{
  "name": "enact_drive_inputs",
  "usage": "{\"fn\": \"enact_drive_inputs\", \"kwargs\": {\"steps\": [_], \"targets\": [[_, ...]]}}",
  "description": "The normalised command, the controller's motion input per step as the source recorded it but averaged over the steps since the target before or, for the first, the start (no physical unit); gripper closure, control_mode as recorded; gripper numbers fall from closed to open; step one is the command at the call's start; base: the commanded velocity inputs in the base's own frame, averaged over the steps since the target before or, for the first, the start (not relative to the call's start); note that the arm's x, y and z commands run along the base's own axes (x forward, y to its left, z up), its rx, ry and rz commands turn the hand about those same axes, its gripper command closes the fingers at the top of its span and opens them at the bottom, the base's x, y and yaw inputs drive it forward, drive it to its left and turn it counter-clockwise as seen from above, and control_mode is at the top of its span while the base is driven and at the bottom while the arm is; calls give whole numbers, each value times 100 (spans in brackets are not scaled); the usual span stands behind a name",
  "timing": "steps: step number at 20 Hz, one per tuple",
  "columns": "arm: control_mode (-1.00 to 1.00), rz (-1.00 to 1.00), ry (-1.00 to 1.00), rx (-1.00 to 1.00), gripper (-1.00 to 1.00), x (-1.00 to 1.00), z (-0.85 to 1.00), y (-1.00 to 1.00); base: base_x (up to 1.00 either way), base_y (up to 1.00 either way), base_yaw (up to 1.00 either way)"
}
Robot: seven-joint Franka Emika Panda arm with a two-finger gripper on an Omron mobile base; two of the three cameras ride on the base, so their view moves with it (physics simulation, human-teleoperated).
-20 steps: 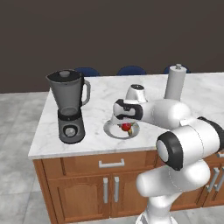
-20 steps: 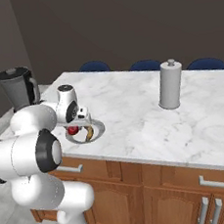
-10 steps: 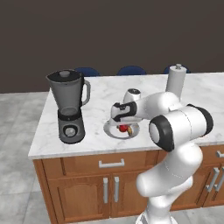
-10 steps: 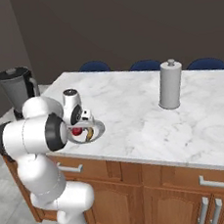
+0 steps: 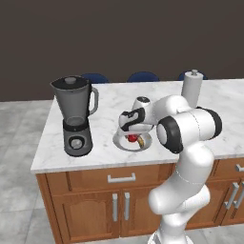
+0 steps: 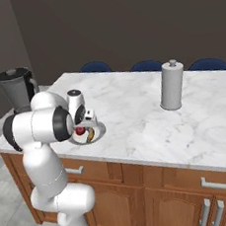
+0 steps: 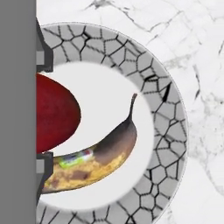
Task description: Pick the banana and mango from the fridge and place them on the plate next to the blender to make a fruit smoothie.
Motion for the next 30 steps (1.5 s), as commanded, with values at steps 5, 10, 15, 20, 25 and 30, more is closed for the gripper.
{"fn": "enact_drive_inputs", "kwargs": {"steps": [5, 10, 15, 20, 25, 30], "targets": [[-100, 0, -1, 0, -100, 2, 0, 0, 0, 0, 0], [-100, 0, -13, -1, -100, -11, 23, 0, 0, 0, 0], [-100, 0, -31, -3, -100, -75, 69, 0, 0, 0, 0], [-100, -2, -41, -1, -100, -100, 76, 0, 0, 0, 0], [-100, -5, -44, 0, -100, -100, 79, 0, 0, 0, 0], [-100, -4, -41, 0, -100, -100, 80, -6, 0, 0, 0]]}}
